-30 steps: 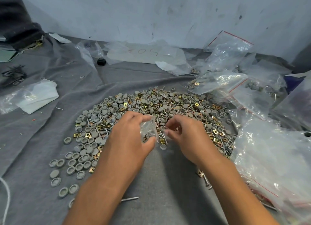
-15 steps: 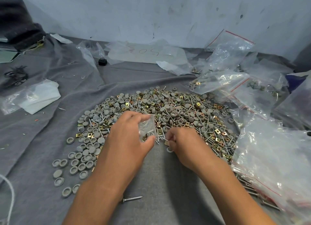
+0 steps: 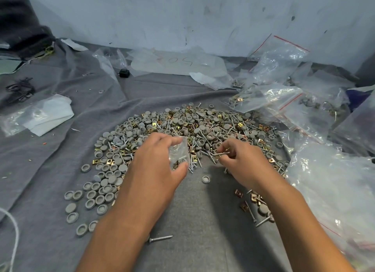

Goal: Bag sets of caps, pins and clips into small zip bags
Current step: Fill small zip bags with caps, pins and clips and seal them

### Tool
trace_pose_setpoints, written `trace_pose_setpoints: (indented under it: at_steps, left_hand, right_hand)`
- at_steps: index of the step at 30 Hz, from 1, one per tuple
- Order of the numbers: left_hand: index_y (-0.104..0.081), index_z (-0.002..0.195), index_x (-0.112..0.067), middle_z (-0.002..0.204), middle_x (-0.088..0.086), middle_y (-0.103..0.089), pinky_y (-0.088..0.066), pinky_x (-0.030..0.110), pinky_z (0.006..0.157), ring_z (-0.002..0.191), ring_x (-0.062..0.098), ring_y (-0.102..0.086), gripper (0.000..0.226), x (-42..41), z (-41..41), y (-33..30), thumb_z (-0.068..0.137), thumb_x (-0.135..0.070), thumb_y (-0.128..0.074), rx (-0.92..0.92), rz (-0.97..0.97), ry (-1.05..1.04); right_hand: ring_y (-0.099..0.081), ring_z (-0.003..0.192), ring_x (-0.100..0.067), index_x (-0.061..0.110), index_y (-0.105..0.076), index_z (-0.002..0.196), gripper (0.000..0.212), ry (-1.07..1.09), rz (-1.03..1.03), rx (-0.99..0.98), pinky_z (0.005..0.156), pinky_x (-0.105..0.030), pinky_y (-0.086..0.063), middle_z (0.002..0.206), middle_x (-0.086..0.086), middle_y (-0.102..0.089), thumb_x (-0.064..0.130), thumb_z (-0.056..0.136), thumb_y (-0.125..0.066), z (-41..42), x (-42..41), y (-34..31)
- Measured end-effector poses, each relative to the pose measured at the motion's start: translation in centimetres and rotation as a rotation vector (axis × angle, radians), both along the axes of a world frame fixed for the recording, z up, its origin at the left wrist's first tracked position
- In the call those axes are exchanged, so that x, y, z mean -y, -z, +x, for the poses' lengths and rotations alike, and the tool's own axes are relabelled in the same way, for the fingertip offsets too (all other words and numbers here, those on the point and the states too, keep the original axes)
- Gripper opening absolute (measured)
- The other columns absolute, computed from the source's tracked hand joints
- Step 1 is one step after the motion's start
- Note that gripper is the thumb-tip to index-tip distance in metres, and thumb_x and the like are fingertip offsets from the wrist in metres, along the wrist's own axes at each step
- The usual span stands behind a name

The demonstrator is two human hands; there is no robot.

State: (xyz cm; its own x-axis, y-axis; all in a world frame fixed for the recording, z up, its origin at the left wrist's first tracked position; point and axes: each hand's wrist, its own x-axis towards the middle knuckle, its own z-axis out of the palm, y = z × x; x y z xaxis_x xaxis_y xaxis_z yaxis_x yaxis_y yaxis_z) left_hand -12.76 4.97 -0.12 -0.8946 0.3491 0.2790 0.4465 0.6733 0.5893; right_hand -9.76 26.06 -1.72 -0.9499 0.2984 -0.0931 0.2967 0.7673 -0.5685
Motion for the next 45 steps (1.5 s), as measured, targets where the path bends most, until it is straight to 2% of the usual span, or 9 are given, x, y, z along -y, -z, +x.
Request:
trace_pose_setpoints:
  at_steps: [5, 9, 16, 21, 25, 29, 35, 39, 45]
  left_hand:
    - [-0.056, 0.134, -0.035, 0.114, -0.022, -0.050, -0.045, 0.021, 0.088, 0.083, -0.009, -0.043, 0.055, 0.0, 0.0, 0.0, 0.082, -0.036, -0.076, -0.004, 0.000, 0.000]
    - [-0.057, 0.134, -0.035, 0.115, -0.022, -0.050, -0.041, 0.018, 0.086, 0.083, -0.011, -0.043, 0.055, -0.1, -0.1, 0.1, 0.082, -0.036, -0.076, -0.011, -0.006, 0.001]
    - [-0.057, 0.135, -0.035, 0.117, -0.022, -0.051, -0.043, 0.018, 0.088, 0.085, -0.005, -0.045, 0.055, 0.1, -0.1, 0.3, 0.084, -0.036, -0.076, -0.029, -0.006, 0.009]
    - [-0.057, 0.134, -0.034, 0.115, -0.022, -0.050, -0.040, 0.015, 0.086, 0.083, -0.005, -0.045, 0.054, 0.0, 0.0, 0.3, 0.083, -0.036, -0.075, -0.026, -0.006, 0.003]
    - [-0.057, 0.135, -0.035, 0.117, -0.023, -0.049, -0.047, 0.019, 0.088, 0.081, -0.005, -0.044, 0.054, 0.1, 0.0, 0.2, 0.084, -0.037, -0.075, -0.018, -0.001, 0.003]
    - [-0.056, 0.136, -0.035, 0.117, -0.023, -0.050, -0.050, 0.022, 0.090, 0.083, -0.003, -0.045, 0.055, 0.2, -0.1, 0.2, 0.084, -0.037, -0.075, -0.016, 0.001, 0.005]
    - [-0.057, 0.135, -0.035, 0.116, -0.024, -0.049, -0.045, 0.016, 0.085, 0.082, -0.007, -0.045, 0.054, -0.1, -0.1, 0.3, 0.084, -0.036, -0.075, -0.027, -0.003, 0.012]
    - [-0.060, 0.133, -0.031, 0.114, -0.020, -0.051, -0.046, 0.020, 0.086, 0.080, -0.001, -0.043, 0.052, -0.4, -0.1, 0.3, 0.084, -0.032, -0.076, -0.033, 0.011, 0.021]
    - [-0.060, 0.132, -0.033, 0.112, -0.023, -0.050, -0.044, 0.016, 0.084, 0.084, -0.008, -0.047, 0.052, -0.4, -0.1, 0.2, 0.083, -0.033, -0.076, -0.033, 0.023, 0.020]
  right_hand:
    - [-0.051, 0.077, 0.004, 0.036, -0.059, 0.094, 0.003, -0.027, 0.028, -0.054, 0.057, -0.016, -0.033, 0.086, 0.020, -0.057, 0.033, 0.094, -0.061, -0.2, 0.3, -0.1]
    - [-0.055, 0.073, -0.009, 0.028, -0.056, 0.085, 0.010, 0.019, 0.069, -0.055, 0.058, -0.029, -0.042, 0.081, 0.008, -0.062, 0.034, 0.093, -0.058, -0.4, 0.4, 0.1]
    - [-0.049, 0.073, -0.005, 0.023, -0.057, 0.090, 0.015, -0.025, 0.158, 0.153, 0.055, -0.022, -0.032, 0.084, 0.006, -0.057, 0.029, 0.103, -0.055, 0.0, -0.5, 0.9]
    - [-0.056, 0.074, -0.008, 0.029, -0.058, 0.092, 0.010, 0.007, 0.179, 0.038, 0.059, -0.026, -0.041, 0.085, 0.007, -0.063, 0.029, 0.102, -0.058, 0.0, -0.8, 0.6]
    - [-0.063, 0.077, -0.014, 0.034, -0.049, 0.123, 0.025, 0.005, 0.183, 0.082, 0.067, -0.034, -0.053, 0.100, 0.000, -0.067, 0.028, 0.101, -0.058, 0.6, -1.1, 0.2]
    - [-0.059, 0.076, -0.028, 0.019, -0.037, 0.137, 0.041, 0.121, 0.327, 0.113, 0.069, -0.042, -0.052, 0.089, -0.010, -0.060, 0.015, 0.101, -0.056, 2.0, -1.9, 0.7]
    - [-0.049, 0.083, -0.007, 0.035, -0.060, 0.120, 0.024, 0.020, 0.198, -0.060, 0.063, -0.020, -0.033, 0.102, 0.007, -0.056, 0.023, 0.107, -0.045, 0.7, -1.4, 0.6]
    - [-0.056, 0.096, -0.012, 0.029, -0.069, 0.106, 0.014, -0.135, 0.148, -0.172, 0.079, -0.026, -0.038, 0.102, 0.009, -0.062, 0.027, 0.103, -0.056, -1.2, 1.2, 1.4]
    - [-0.055, 0.108, -0.019, 0.038, -0.066, 0.122, 0.023, -0.216, 0.270, -0.125, 0.083, -0.036, -0.049, 0.109, 0.007, -0.057, 0.036, 0.101, -0.056, -2.4, 2.7, 2.5]
